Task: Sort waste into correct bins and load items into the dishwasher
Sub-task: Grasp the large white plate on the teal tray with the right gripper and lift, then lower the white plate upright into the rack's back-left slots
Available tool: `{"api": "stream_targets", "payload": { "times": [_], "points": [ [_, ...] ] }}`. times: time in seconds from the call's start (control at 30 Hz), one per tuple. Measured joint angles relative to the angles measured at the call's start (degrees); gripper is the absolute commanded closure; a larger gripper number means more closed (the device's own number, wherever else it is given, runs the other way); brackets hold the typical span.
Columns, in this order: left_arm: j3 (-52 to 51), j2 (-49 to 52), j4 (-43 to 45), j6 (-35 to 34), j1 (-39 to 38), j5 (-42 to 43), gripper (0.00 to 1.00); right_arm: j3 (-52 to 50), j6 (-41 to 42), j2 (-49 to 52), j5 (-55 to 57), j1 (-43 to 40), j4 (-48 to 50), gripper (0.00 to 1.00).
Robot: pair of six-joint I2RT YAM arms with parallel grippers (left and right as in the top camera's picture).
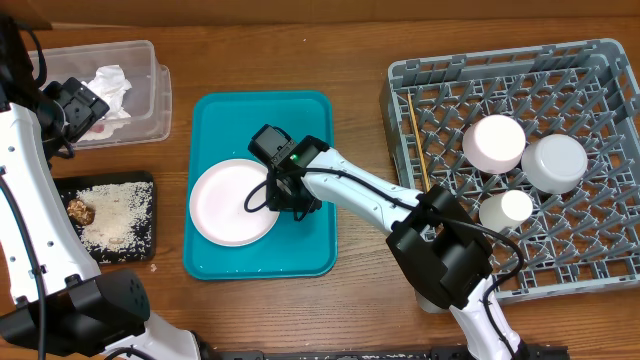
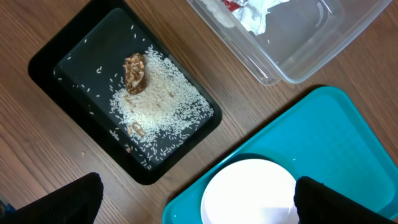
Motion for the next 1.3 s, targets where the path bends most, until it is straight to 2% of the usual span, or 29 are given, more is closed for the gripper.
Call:
{"api": "stream_targets", "payload": {
  "times": [0.1, 0.23, 0.37, 0.43, 0.57, 0.73, 0.93, 1.13, 1.3],
  "points": [
    [0.0, 0.0, 0.0, 0.0, 0.0, 0.0, 0.00, 0.0, 0.2, 0.0, 0.0, 0.0, 0.4, 0.61],
    [0.0, 0.0, 0.0, 0.0, 0.0, 0.0, 0.00, -1.6, 0.5, 0.0, 0.3, 0.0, 3.4, 0.71],
    [0.0, 0.0, 0.0, 0.0, 0.0, 0.0, 0.00, -3.0, 1.6, 0.0, 0.3, 0.0, 4.5, 0.90],
    [0.0, 0.0, 0.0, 0.0, 0.0, 0.0, 0.00, -3.1, 2.1, 0.0, 0.2, 0.0, 4.7, 0.96],
    [0.0, 0.0, 0.0, 0.0, 0.0, 0.0, 0.00, -2.9, 2.2, -0.1, -0.2, -0.2, 3.9, 0.96],
    [0.0, 0.0, 0.0, 0.0, 0.0, 0.0, 0.00, 1.4, -0.7, -0.6, 0.8, -3.4, -6.0, 0.96],
    [0.0, 0.0, 0.0, 0.0, 0.0, 0.0, 0.00, 12.4, -9.6, -7.4, 12.9, -16.9, -20.4, 0.96],
    [0.0, 0.0, 0.0, 0.0, 0.0, 0.0, 0.00, 16.3, -16.3, -19.3, 27.8, -31.4, -23.4, 0.96],
    [0.0, 0.0, 0.0, 0.0, 0.0, 0.0, 0.00, 15.9, -18.1, -21.0, 34.5, -36.6, -23.4, 0.96]
  ]
}}
